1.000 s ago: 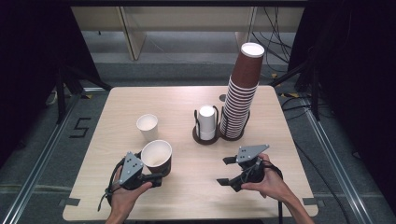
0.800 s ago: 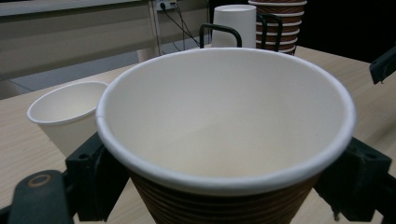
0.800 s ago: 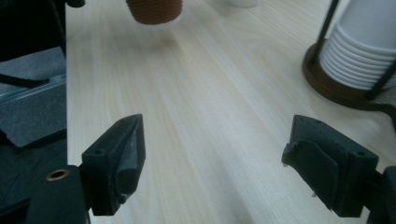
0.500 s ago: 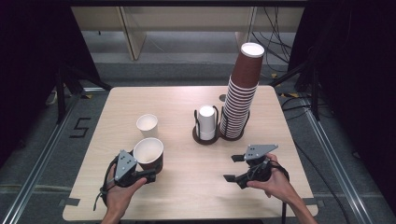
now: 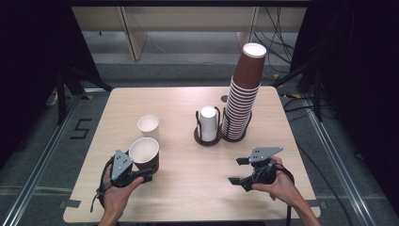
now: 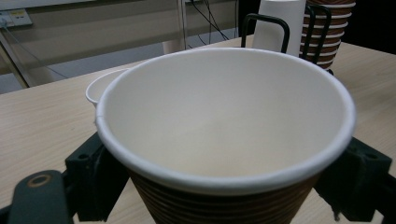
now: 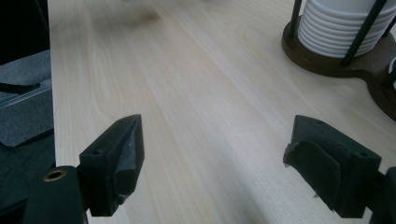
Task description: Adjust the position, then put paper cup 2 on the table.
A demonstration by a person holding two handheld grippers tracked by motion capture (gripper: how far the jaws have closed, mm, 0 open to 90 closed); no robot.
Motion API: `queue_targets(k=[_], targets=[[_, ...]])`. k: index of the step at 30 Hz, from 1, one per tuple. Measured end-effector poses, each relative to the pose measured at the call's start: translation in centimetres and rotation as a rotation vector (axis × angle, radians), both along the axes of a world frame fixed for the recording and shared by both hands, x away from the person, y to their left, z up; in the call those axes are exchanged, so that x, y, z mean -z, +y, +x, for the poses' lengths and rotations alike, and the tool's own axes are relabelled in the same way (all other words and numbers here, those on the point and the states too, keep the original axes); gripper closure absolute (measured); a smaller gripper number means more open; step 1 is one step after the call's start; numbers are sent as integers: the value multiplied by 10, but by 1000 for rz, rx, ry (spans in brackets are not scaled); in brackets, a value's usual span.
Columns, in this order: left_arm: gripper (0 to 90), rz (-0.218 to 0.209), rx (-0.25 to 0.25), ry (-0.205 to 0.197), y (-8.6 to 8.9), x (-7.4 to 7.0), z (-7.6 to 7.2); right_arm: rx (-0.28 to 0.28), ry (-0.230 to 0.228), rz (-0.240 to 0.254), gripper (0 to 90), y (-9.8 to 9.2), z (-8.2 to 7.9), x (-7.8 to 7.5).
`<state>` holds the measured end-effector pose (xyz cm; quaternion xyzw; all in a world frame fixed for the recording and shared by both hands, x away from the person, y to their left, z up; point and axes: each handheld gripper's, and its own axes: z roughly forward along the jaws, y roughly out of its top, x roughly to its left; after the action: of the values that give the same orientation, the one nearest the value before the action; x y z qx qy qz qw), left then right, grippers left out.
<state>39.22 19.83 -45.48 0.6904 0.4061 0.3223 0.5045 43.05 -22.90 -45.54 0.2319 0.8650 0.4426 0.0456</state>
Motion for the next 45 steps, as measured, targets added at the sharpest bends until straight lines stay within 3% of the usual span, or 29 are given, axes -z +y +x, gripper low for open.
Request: queue_targets(k=[5, 15, 25, 32, 41, 42, 43, 45], targets=[[135, -8, -9, -7, 3, 0, 1, 14, 13, 0, 192, -3, 0, 1], [136, 0, -40, 4, 10, 0, 2, 7, -4, 0, 192, -7, 1, 2], [136, 6, -117, 13, 23, 1, 7, 22, 9, 3, 192, -10, 0, 1], [136, -16, -174, -2, 36, 1, 12, 26, 6, 2, 192, -13, 0, 0], [135, 4, -233, 10, 48, 0, 21, 30, 14, 7, 192, -14, 1, 0], [135, 1, -240, 13, 49, 1, 22, 25, -1, 2, 192, -15, 2, 0], [136, 1, -240, 14, 51, 1, 23, 47, 33, 8, 192, -15, 0, -1], [135, 6, -252, 14, 52, 2, 25, 42, 20, 11, 192, -15, 1, -1]])
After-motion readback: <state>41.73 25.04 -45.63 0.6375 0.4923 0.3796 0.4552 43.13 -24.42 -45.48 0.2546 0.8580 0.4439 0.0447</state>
